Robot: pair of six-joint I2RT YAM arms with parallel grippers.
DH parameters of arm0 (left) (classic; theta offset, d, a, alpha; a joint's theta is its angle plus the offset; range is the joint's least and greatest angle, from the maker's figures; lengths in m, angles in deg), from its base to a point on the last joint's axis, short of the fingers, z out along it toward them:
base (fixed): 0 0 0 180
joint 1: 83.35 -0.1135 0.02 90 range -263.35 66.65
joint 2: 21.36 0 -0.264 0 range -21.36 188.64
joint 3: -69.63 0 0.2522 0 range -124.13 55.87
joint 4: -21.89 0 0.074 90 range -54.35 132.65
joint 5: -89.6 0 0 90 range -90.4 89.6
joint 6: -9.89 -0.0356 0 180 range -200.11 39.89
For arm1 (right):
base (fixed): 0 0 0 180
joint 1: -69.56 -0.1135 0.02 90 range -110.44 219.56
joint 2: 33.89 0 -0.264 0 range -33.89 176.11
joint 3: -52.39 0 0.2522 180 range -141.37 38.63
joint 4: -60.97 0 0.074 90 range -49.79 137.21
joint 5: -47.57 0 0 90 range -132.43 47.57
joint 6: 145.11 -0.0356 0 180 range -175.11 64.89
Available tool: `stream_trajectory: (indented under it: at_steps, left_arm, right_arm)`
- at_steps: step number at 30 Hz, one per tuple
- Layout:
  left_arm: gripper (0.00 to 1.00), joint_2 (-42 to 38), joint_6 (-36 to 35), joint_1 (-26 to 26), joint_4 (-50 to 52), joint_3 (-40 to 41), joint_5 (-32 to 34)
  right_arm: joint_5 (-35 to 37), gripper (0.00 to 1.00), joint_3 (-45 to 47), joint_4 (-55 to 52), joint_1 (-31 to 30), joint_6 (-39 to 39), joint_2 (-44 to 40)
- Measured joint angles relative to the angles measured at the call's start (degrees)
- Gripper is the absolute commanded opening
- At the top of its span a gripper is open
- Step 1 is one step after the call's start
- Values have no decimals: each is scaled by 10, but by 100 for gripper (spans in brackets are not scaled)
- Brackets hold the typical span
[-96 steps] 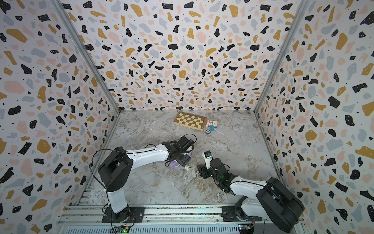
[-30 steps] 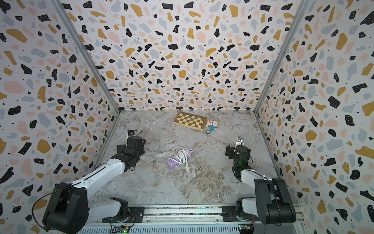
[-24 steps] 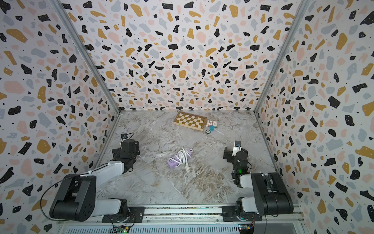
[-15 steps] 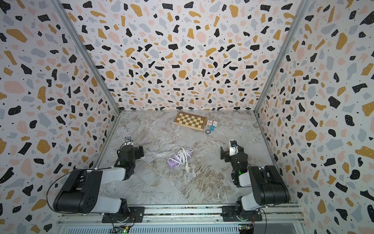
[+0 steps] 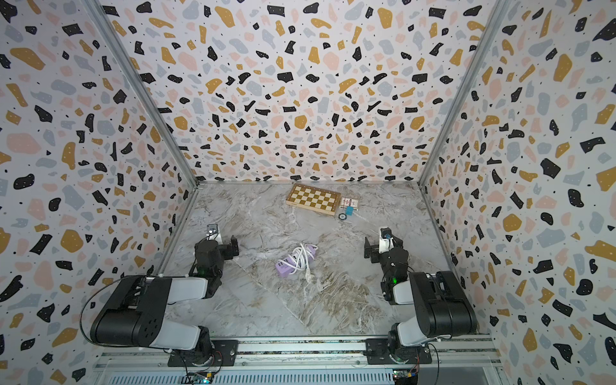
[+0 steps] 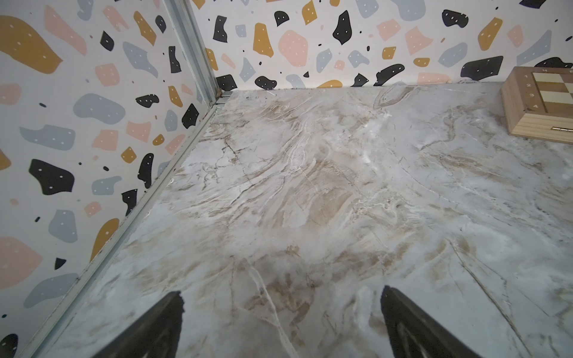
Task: Wrap the cord around the power strip
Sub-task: Reset both arms
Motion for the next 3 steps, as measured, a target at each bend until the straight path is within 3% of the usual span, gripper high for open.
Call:
stream_trajectory:
  at_steps: [3]
  left_arm:
    - [99, 0, 0, 0, -1, 0, 0]
  right_arm:
    - [1, 100, -1, -1, 0, 0, 2]
